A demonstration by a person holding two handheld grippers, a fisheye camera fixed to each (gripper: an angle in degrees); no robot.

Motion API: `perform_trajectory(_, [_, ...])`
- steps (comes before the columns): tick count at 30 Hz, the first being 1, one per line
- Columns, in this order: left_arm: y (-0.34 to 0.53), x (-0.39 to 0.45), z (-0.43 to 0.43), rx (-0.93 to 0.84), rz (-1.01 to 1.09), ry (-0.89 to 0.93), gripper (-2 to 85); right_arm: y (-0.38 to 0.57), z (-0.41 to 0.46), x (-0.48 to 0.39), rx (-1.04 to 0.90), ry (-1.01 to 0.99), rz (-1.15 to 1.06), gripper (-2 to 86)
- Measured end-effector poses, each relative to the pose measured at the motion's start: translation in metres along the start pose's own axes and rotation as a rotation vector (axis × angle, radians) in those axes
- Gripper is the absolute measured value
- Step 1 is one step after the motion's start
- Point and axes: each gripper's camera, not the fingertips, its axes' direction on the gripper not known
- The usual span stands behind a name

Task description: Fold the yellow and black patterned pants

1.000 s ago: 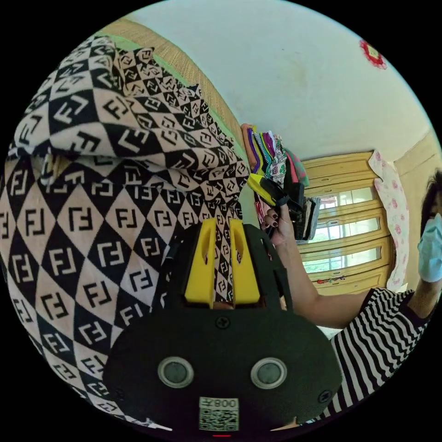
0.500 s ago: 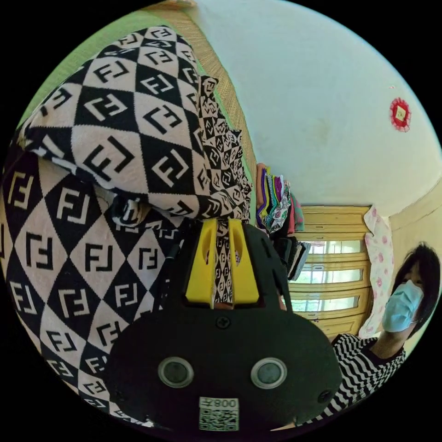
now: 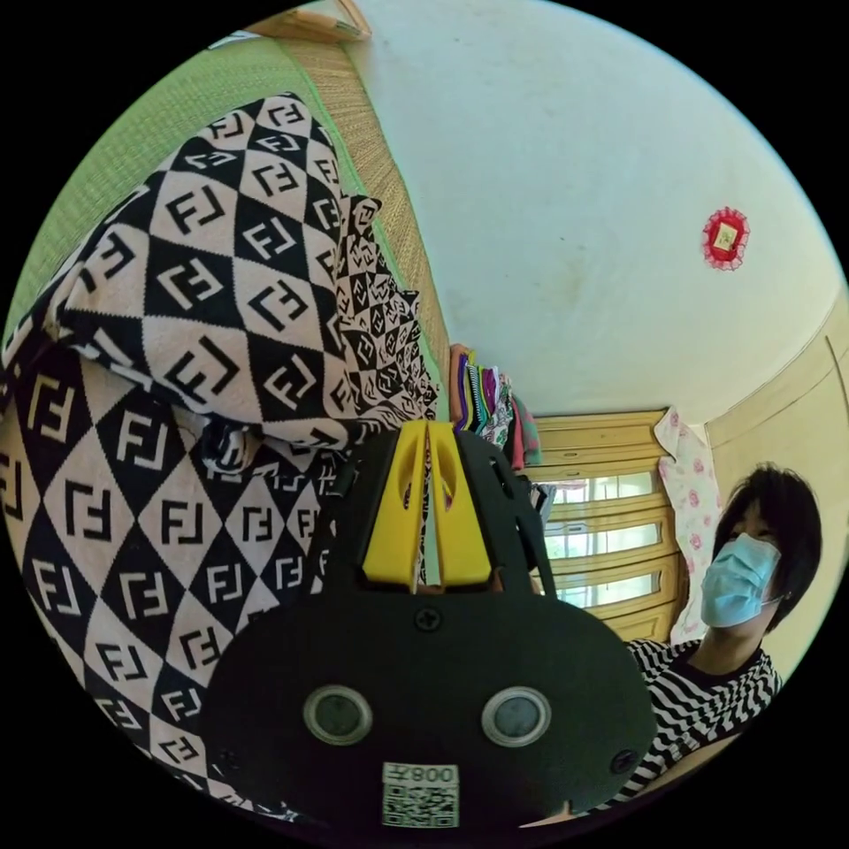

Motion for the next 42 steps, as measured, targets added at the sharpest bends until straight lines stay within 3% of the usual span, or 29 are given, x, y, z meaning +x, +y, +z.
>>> perform_trajectory(3, [0.011,0.007,0.005,0.004,0.014,-0.012,3.0,0.007,0.004,0.009,0.017,-0.007,0.041,9.2])
perform_trajectory(6, [0.022,0.032,0.012,-0.01,0.132,-0.14,6.9,0.006,0.006,0.009,0.015,0.032,0.054,9.4])
perform_trajectory(11, [0.038,0.094,0.058,-0.155,0.517,-0.561,8.7,-0.001,0.019,0.006,-0.036,0.11,0.06,7.4])
perform_trajectory(16, [0.046,0.105,0.111,-0.299,0.648,-0.867,2.0,-0.007,0.025,0.008,-0.043,0.113,0.071,3.0])
perform_trajectory(23, [0.053,0.156,0.091,-0.166,0.692,-0.703,0.3,-0.017,-0.02,-0.035,0.06,0.039,-0.164,1.8])
perform_trajectory(26, [0.059,0.152,0.099,-0.224,0.667,-0.708,0.4,-0.013,-0.025,-0.042,0.011,0.051,-0.262,1.7])
perform_trajectory(28, [0.063,0.136,0.108,-0.283,0.614,-0.729,0.5,-0.008,-0.017,-0.026,-0.032,0.09,-0.235,1.7])
perform_trajectory(31, [0.071,0.118,0.113,-0.355,0.536,-0.735,0.9,0.003,0.004,0.014,-0.136,-0.014,-0.113,1.6])
perform_trajectory(38, [0.08,0.144,0.104,-0.315,0.597,-0.798,5.5,0.019,0.017,0.033,-0.14,-0.034,-0.057,1.7])
perform_trajectory(42, [0.081,0.141,0.109,-0.367,0.608,-0.905,2.9,0.016,0.02,0.031,-0.14,-0.044,-0.061,1.7])
